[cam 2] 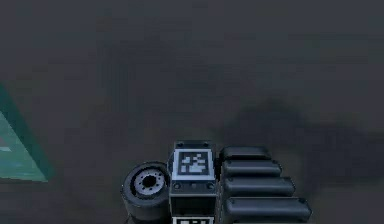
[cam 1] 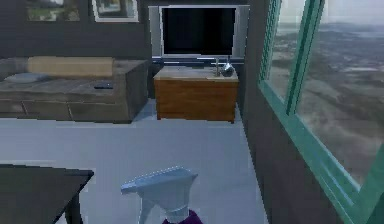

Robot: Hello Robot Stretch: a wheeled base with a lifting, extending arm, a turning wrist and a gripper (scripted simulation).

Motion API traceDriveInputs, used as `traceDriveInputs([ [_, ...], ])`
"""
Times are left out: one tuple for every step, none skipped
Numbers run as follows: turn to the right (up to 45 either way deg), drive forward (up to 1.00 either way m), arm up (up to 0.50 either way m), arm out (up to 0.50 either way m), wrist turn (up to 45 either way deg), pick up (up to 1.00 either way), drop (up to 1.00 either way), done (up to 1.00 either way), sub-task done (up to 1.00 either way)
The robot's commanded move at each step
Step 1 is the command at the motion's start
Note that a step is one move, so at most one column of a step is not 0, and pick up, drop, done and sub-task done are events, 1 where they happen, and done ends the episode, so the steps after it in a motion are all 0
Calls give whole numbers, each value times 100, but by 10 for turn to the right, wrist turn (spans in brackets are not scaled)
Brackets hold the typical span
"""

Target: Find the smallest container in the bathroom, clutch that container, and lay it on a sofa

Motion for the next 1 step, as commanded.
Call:
traceDriveInputs([
  [-30, 0, 0, 0, 0, 0, 0, 0, 0],
])
